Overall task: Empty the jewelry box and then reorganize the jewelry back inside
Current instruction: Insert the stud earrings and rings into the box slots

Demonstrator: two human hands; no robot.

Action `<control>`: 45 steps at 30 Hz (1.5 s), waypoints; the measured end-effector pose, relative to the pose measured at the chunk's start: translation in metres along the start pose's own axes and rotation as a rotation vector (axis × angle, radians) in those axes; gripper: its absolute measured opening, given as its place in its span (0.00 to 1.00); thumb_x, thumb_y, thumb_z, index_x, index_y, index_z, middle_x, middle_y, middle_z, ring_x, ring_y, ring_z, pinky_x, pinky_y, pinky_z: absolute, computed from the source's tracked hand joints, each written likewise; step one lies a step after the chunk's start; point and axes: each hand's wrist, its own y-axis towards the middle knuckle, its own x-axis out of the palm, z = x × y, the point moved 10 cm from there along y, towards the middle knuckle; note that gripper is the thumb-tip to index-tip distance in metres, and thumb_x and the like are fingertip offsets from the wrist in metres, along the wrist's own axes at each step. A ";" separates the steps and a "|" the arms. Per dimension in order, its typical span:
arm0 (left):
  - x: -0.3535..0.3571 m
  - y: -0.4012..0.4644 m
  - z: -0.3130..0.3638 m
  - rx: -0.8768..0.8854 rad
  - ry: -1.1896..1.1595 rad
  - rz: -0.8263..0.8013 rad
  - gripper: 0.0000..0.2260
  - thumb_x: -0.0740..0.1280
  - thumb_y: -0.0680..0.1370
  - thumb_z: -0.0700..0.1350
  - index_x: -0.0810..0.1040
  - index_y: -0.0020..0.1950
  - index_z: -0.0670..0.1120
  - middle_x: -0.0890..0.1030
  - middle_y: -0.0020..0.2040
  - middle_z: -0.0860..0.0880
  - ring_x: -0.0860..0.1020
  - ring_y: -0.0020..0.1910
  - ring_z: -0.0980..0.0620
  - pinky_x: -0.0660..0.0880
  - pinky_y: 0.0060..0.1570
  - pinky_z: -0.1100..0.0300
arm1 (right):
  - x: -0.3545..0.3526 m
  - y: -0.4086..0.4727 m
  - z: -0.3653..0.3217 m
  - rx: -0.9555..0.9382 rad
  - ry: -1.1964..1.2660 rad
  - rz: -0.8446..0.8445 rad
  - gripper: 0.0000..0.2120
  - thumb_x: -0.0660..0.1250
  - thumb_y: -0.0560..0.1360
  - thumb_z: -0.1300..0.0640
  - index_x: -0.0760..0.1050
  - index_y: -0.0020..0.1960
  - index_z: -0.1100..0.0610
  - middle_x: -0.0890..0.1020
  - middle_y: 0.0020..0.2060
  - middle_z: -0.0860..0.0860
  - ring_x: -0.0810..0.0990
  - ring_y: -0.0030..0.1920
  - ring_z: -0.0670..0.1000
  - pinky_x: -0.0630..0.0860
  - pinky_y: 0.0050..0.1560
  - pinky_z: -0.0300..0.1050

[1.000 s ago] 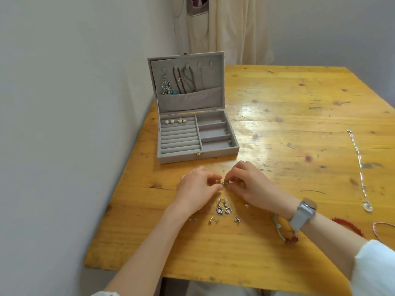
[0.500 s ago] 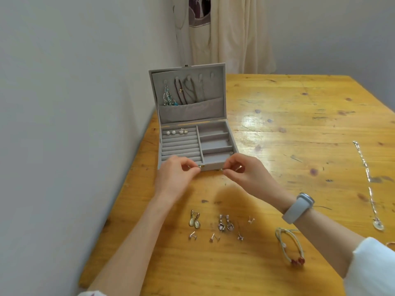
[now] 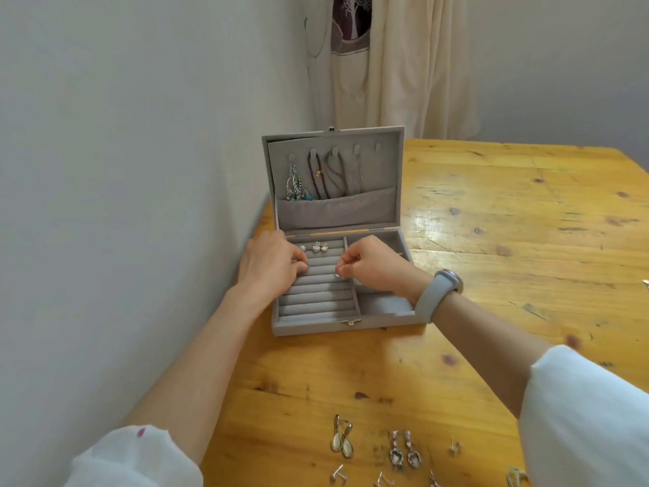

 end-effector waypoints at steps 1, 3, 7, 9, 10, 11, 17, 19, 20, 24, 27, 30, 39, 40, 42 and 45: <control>0.000 0.002 0.003 0.038 0.056 -0.010 0.09 0.65 0.76 0.52 0.81 0.53 0.54 0.67 0.43 0.51 0.71 0.54 0.48 0.64 0.48 0.55 | 0.003 0.007 -0.001 0.031 0.024 -0.014 0.07 0.66 0.73 0.60 0.78 0.43 0.64 0.76 0.31 0.52 0.70 0.32 0.46 0.68 0.34 0.39; 0.000 0.006 0.007 0.093 0.135 -0.026 0.09 0.63 0.77 0.53 0.80 0.54 0.56 0.66 0.43 0.52 0.69 0.55 0.48 0.61 0.48 0.55 | 0.009 0.016 -0.002 0.099 0.067 -0.038 0.05 0.66 0.73 0.60 0.76 0.43 0.62 0.72 0.30 0.54 0.67 0.30 0.48 0.64 0.27 0.39; -0.001 0.007 0.011 0.149 0.183 0.018 0.10 0.62 0.77 0.53 0.80 0.55 0.56 0.68 0.45 0.51 0.67 0.55 0.48 0.59 0.49 0.55 | 0.010 0.029 -0.005 0.143 0.035 -0.014 0.04 0.64 0.74 0.61 0.73 0.42 0.61 0.67 0.24 0.52 0.64 0.25 0.49 0.61 0.21 0.35; -0.003 0.003 0.011 0.150 0.169 0.097 0.10 0.64 0.76 0.52 0.81 0.54 0.55 0.72 0.47 0.50 0.67 0.55 0.48 0.59 0.49 0.55 | 0.013 0.034 -0.004 0.148 -0.005 -0.011 0.06 0.64 0.74 0.61 0.71 0.40 0.62 0.67 0.25 0.52 0.65 0.26 0.49 0.62 0.24 0.37; -0.005 -0.001 0.012 0.159 0.149 0.152 0.08 0.65 0.75 0.50 0.82 0.52 0.53 0.73 0.47 0.49 0.69 0.53 0.47 0.60 0.47 0.54 | 0.015 0.037 -0.003 0.153 -0.023 -0.006 0.06 0.65 0.73 0.60 0.71 0.40 0.62 0.68 0.26 0.52 0.66 0.28 0.50 0.63 0.27 0.39; -0.008 -0.006 0.013 0.171 0.128 0.211 0.06 0.69 0.73 0.48 0.83 0.49 0.52 0.74 0.44 0.48 0.70 0.50 0.45 0.61 0.45 0.53 | 0.017 0.041 0.000 0.159 -0.042 0.008 0.07 0.65 0.73 0.59 0.72 0.40 0.62 0.70 0.28 0.53 0.69 0.31 0.51 0.65 0.31 0.40; -0.004 -0.019 0.008 0.162 0.055 0.332 0.06 0.78 0.63 0.42 0.85 0.37 0.47 0.73 0.32 0.47 0.73 0.36 0.44 0.64 0.35 0.55 | 0.015 0.039 0.004 0.158 -0.183 0.149 0.09 0.63 0.72 0.56 0.77 0.48 0.59 0.79 0.44 0.55 0.76 0.46 0.58 0.72 0.44 0.46; -0.003 -0.023 0.007 0.156 0.027 0.348 0.06 0.77 0.64 0.42 0.85 0.39 0.47 0.72 0.33 0.48 0.73 0.37 0.44 0.64 0.35 0.55 | 0.011 0.030 -0.004 0.114 -0.254 0.221 0.09 0.61 0.73 0.57 0.77 0.49 0.59 0.78 0.44 0.55 0.76 0.47 0.60 0.71 0.44 0.46; -0.003 -0.024 0.005 0.147 0.017 0.354 0.07 0.76 0.64 0.42 0.85 0.41 0.47 0.73 0.34 0.48 0.73 0.38 0.45 0.64 0.35 0.55 | 0.010 0.026 -0.008 0.080 -0.292 0.258 0.09 0.60 0.74 0.57 0.77 0.49 0.59 0.79 0.46 0.56 0.76 0.49 0.60 0.70 0.44 0.47; -0.005 -0.032 0.001 0.129 -0.038 0.415 0.10 0.73 0.66 0.41 0.83 0.47 0.46 0.73 0.36 0.47 0.73 0.39 0.45 0.64 0.36 0.56 | 0.008 0.011 -0.017 -0.103 -0.313 0.364 0.10 0.57 0.76 0.57 0.76 0.51 0.56 0.79 0.49 0.54 0.76 0.50 0.60 0.72 0.46 0.48; -0.005 -0.038 -0.002 0.115 -0.064 0.446 0.09 0.71 0.68 0.41 0.83 0.47 0.46 0.73 0.37 0.47 0.73 0.40 0.46 0.63 0.37 0.57 | 0.005 -0.005 -0.021 -0.232 -0.351 0.412 0.13 0.56 0.77 0.57 0.76 0.58 0.55 0.76 0.48 0.53 0.77 0.45 0.59 0.75 0.44 0.53; -0.003 -0.039 -0.004 0.092 -0.076 0.451 0.08 0.68 0.69 0.43 0.83 0.46 0.46 0.74 0.37 0.48 0.73 0.40 0.46 0.63 0.37 0.57 | 0.013 -0.015 -0.022 -0.303 -0.458 0.368 0.14 0.56 0.77 0.58 0.76 0.59 0.54 0.73 0.46 0.53 0.76 0.41 0.59 0.73 0.37 0.50; 0.000 -0.039 -0.003 0.104 -0.084 0.443 0.06 0.69 0.70 0.44 0.84 0.44 0.48 0.73 0.36 0.48 0.72 0.39 0.46 0.66 0.36 0.54 | 0.021 -0.018 -0.028 -0.381 -0.592 0.341 0.14 0.56 0.76 0.58 0.76 0.57 0.55 0.71 0.43 0.54 0.74 0.41 0.56 0.69 0.32 0.45; 0.001 -0.038 -0.003 0.107 -0.084 0.441 0.06 0.69 0.70 0.44 0.84 0.44 0.48 0.73 0.36 0.48 0.72 0.39 0.46 0.66 0.36 0.54 | 0.021 -0.018 -0.028 -0.386 -0.600 0.338 0.14 0.56 0.76 0.58 0.76 0.57 0.56 0.71 0.43 0.54 0.73 0.40 0.56 0.69 0.32 0.46; 0.002 -0.038 -0.003 0.111 -0.084 0.441 0.06 0.70 0.70 0.43 0.84 0.45 0.49 0.73 0.36 0.48 0.72 0.39 0.46 0.66 0.36 0.54 | 0.021 -0.019 -0.030 -0.404 -0.612 0.339 0.13 0.56 0.77 0.58 0.76 0.57 0.56 0.71 0.42 0.54 0.73 0.40 0.55 0.70 0.31 0.46; 0.001 -0.038 -0.003 0.112 -0.076 0.446 0.05 0.71 0.70 0.43 0.84 0.45 0.49 0.73 0.36 0.48 0.72 0.39 0.46 0.67 0.36 0.54 | 0.021 -0.020 -0.031 -0.425 -0.624 0.344 0.13 0.56 0.77 0.58 0.76 0.57 0.57 0.72 0.42 0.54 0.73 0.41 0.55 0.69 0.30 0.46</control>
